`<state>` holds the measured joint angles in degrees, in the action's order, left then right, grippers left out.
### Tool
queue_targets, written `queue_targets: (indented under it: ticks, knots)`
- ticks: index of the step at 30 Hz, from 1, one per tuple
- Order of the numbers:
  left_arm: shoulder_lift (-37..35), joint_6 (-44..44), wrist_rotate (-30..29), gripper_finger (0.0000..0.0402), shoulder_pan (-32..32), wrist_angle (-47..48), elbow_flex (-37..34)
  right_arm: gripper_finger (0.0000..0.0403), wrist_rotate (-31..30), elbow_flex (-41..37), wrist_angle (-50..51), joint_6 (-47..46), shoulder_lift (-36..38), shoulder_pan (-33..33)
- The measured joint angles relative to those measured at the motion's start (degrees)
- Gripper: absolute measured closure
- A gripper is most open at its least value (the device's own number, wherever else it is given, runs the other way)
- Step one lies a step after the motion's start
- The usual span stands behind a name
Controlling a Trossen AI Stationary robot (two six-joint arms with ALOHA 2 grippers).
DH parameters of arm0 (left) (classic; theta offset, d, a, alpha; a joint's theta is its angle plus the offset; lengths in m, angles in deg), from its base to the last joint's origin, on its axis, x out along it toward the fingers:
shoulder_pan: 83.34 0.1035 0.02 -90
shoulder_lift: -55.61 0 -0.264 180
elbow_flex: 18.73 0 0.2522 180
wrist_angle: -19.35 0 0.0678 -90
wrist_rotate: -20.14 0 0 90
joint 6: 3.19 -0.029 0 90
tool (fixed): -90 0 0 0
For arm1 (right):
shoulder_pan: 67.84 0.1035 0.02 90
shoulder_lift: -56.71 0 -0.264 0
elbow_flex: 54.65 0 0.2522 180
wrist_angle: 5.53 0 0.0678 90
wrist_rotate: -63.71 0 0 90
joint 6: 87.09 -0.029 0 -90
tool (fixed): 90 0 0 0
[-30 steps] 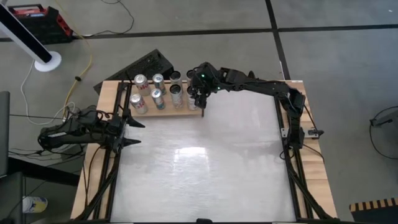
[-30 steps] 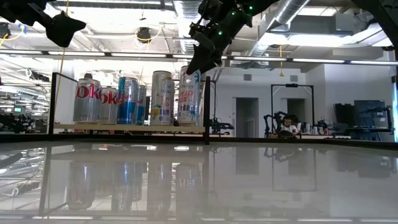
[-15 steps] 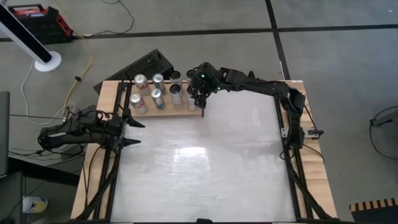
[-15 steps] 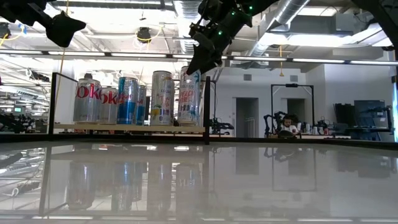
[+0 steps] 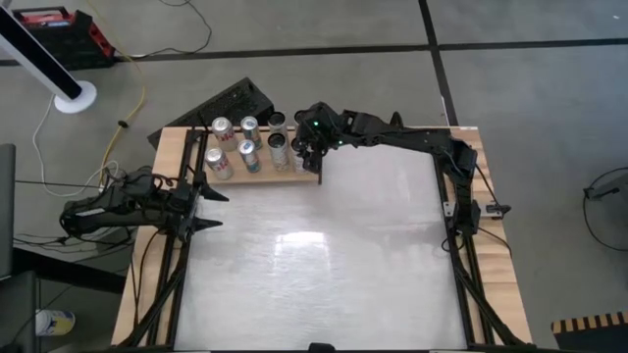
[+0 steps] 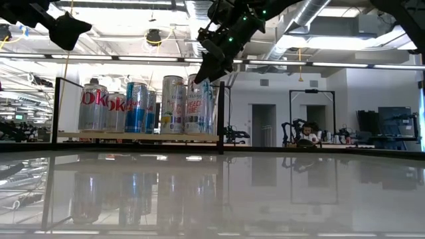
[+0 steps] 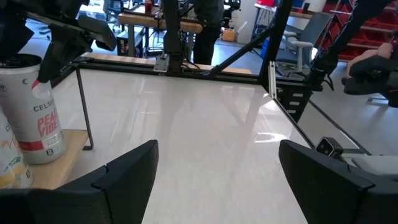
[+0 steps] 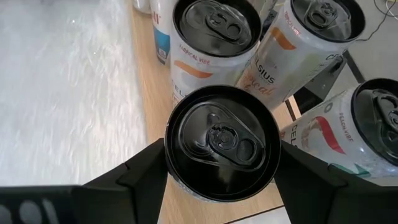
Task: Place canned beverage on shelf
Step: Put the white and pink soda can aligned with the other white and pink soda can on the shelf
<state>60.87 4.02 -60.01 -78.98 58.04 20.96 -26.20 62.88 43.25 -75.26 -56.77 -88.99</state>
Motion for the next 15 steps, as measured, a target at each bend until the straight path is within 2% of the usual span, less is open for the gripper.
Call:
queue_targets:
  ticks: [15]
  knots:
    - [0.0,0.0,0.1,0.0084,0.0,0.0,0.0,0.0129,-0.2,0.0,3.0,0.3,0.5,-0.7]
